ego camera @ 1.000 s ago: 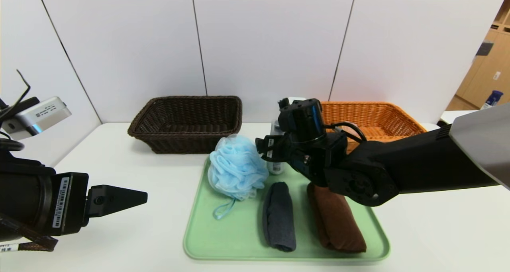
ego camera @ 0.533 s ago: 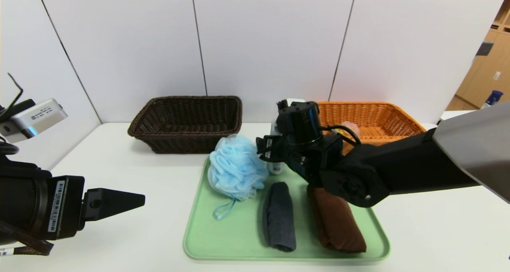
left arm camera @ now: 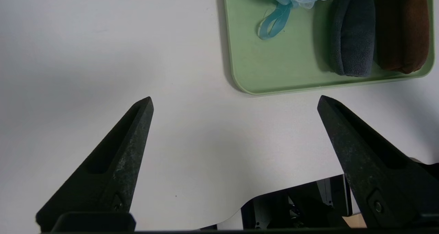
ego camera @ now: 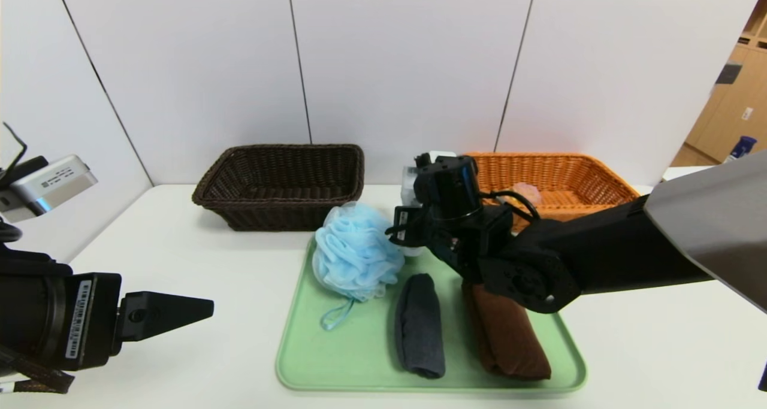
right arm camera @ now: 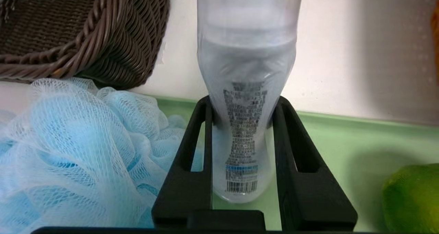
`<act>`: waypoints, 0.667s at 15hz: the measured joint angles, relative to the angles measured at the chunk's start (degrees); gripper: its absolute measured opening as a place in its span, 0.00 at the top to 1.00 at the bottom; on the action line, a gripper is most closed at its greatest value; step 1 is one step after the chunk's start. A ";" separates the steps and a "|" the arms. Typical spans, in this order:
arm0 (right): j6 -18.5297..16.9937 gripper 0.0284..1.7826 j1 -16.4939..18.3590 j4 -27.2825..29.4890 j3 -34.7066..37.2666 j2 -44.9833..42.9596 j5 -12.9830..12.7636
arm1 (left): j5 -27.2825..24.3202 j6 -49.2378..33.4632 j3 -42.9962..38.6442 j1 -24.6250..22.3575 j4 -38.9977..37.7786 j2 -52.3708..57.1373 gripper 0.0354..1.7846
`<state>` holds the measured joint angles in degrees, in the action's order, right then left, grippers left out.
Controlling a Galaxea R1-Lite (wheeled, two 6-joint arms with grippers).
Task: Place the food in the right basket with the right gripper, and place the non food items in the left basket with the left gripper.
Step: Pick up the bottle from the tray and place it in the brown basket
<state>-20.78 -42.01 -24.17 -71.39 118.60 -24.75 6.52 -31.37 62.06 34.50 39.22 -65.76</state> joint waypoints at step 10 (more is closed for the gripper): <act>1.06 0.73 0.00 0.23 -1.16 -8.30 0.11 | 0.01 -0.07 -1.15 -0.05 0.02 0.62 0.06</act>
<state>-19.72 -42.01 -23.94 -72.55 110.30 -24.64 6.53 -31.44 60.92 34.45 39.24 -65.13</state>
